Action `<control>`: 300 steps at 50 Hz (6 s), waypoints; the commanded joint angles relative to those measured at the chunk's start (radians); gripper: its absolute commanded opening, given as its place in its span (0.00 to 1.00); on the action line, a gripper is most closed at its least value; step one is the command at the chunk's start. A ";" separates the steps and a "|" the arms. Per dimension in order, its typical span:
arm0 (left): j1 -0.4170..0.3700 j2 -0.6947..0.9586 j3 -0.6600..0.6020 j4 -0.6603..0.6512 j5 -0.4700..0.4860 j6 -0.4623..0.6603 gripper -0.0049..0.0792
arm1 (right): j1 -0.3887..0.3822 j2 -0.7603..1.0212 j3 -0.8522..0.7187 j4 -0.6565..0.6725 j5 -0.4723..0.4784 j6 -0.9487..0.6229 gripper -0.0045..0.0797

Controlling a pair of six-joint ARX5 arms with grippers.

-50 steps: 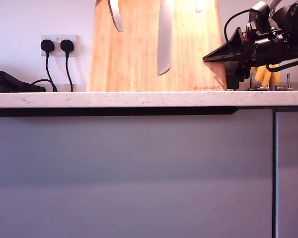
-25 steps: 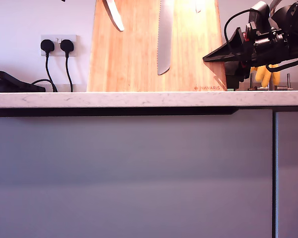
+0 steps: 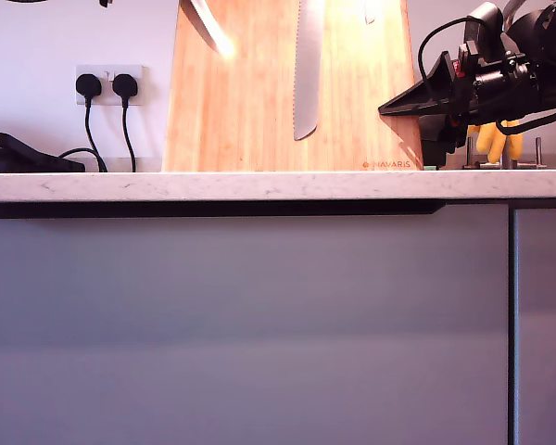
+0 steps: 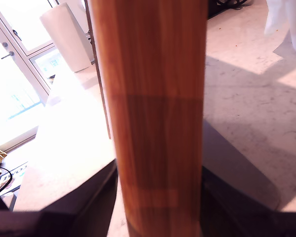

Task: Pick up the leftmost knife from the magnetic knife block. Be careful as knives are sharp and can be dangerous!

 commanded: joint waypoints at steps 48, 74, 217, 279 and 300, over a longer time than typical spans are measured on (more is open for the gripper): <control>0.100 -0.003 0.004 -0.124 0.136 -0.010 0.03 | 0.018 -0.011 0.004 0.010 0.061 0.008 0.04; 0.102 -0.003 0.004 -0.125 0.211 -0.032 0.03 | 0.018 -0.011 0.004 0.007 0.061 0.009 0.04; -0.068 0.058 0.004 0.055 -0.158 0.228 0.03 | 0.019 -0.011 0.004 -0.005 0.060 0.028 0.04; 0.074 0.050 0.004 -0.226 0.059 0.230 0.03 | 0.018 -0.011 0.004 -0.004 0.060 0.027 0.04; 0.161 0.051 0.004 -0.480 0.049 0.224 0.03 | 0.019 -0.011 0.004 -0.004 0.059 0.027 0.04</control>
